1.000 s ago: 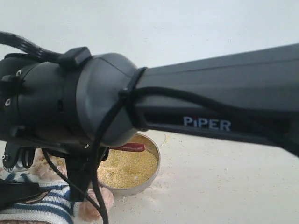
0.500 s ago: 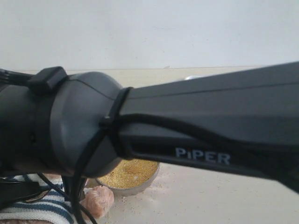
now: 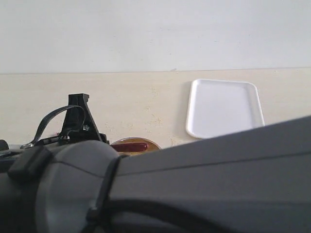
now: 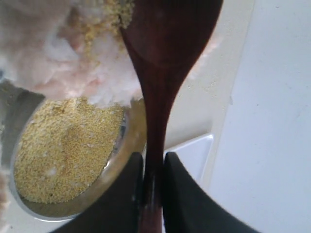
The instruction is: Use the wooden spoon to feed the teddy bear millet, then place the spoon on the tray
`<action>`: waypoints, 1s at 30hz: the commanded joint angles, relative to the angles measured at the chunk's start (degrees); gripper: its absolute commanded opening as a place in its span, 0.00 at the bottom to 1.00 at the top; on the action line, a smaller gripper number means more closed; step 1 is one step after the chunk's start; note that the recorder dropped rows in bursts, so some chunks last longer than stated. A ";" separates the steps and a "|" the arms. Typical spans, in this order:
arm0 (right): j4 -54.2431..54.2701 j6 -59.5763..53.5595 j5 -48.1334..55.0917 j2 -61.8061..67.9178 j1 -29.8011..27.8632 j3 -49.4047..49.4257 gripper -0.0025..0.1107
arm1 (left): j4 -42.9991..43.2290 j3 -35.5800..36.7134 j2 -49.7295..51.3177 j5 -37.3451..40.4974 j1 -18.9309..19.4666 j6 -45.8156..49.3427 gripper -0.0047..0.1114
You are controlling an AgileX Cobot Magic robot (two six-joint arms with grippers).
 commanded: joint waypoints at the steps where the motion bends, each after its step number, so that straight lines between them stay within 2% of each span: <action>1: -3.43 3.02 0.22 -0.32 0.74 1.31 0.02 | -1.34 0.06 0.00 2.85 0.09 0.76 0.08; 6: -4.43 6.25 0.22 -0.79 1.12 1.31 0.02 | -1.48 0.06 0.00 2.85 0.09 0.96 0.08; 8: -4.07 2.90 0.22 -0.90 1.12 1.31 0.02 | -1.59 0.06 0.00 2.50 0.09 1.17 0.08; 10: -5.55 7.38 0.22 -1.36 1.02 1.31 0.02 | -1.59 0.06 0.00 2.38 0.09 1.17 0.08; 12: -4.02 2.73 0.22 -1.51 1.02 1.31 0.02 | -1.72 0.06 0.00 2.38 0.09 1.17 0.08; 18: -3.78 3.84 0.22 -1.64 1.02 1.31 0.02 | -1.60 0.06 0.00 2.38 0.09 1.42 0.08; 26: -2.85 7.30 0.22 -8.23 1.02 1.31 0.02 | -1.57 0.06 0.00 2.38 0.09 1.41 0.08; 28: -0.77 7.91 -0.67 -12.56 -0.08 1.31 0.02 | -2.02 0.06 0.00 2.38 0.09 1.41 0.08; 30: 8.14 8.74 -5.81 -17.75 -4.12 1.31 0.02 | -2.77 0.06 0.00 2.74 0.09 1.41 0.08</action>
